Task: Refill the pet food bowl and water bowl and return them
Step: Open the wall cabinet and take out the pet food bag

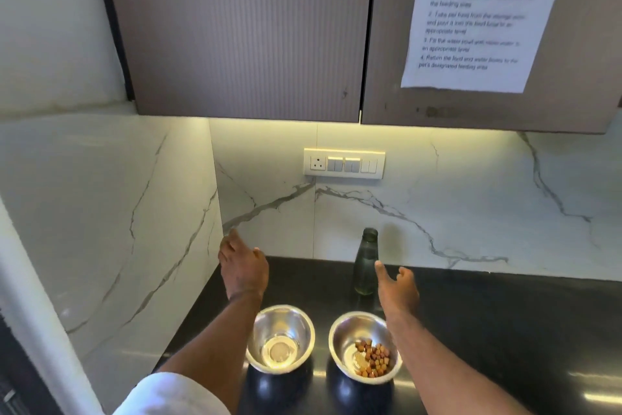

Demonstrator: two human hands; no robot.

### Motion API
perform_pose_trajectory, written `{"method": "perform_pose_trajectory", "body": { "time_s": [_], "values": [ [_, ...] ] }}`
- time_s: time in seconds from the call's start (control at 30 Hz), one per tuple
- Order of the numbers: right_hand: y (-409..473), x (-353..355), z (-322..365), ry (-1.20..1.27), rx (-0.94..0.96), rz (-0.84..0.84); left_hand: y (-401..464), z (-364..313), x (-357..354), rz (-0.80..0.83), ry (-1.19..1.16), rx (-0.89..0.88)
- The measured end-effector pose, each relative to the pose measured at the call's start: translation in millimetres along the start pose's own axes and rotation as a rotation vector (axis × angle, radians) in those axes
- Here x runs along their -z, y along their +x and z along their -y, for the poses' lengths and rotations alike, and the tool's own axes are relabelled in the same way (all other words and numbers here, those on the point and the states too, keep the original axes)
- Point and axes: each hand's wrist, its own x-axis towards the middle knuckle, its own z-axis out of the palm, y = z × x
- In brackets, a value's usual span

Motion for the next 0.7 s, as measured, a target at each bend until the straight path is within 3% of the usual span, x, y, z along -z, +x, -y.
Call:
{"method": "perform_pose_trajectory", "body": {
  "time_s": [0.2, 0.37, 0.5, 0.7],
  "values": [
    [1, -10, 119, 0.198, 0.207, 0.076, 47, -77, 37, -0.165, -0.201, -0.215],
    [-8, -15, 216, 0.384, 0.31, 0.13, 68, -136, 77, -0.22, -0.184, -0.401],
    [-12, -24, 272, 0.564, 0.276, 0.148, 90, -170, 99, -0.289, -0.095, -0.535],
    [-33, -25, 306, 0.993, 0.052, 0.35, 110, -192, 114, -0.273, -0.001, -0.563]
  ]
}}
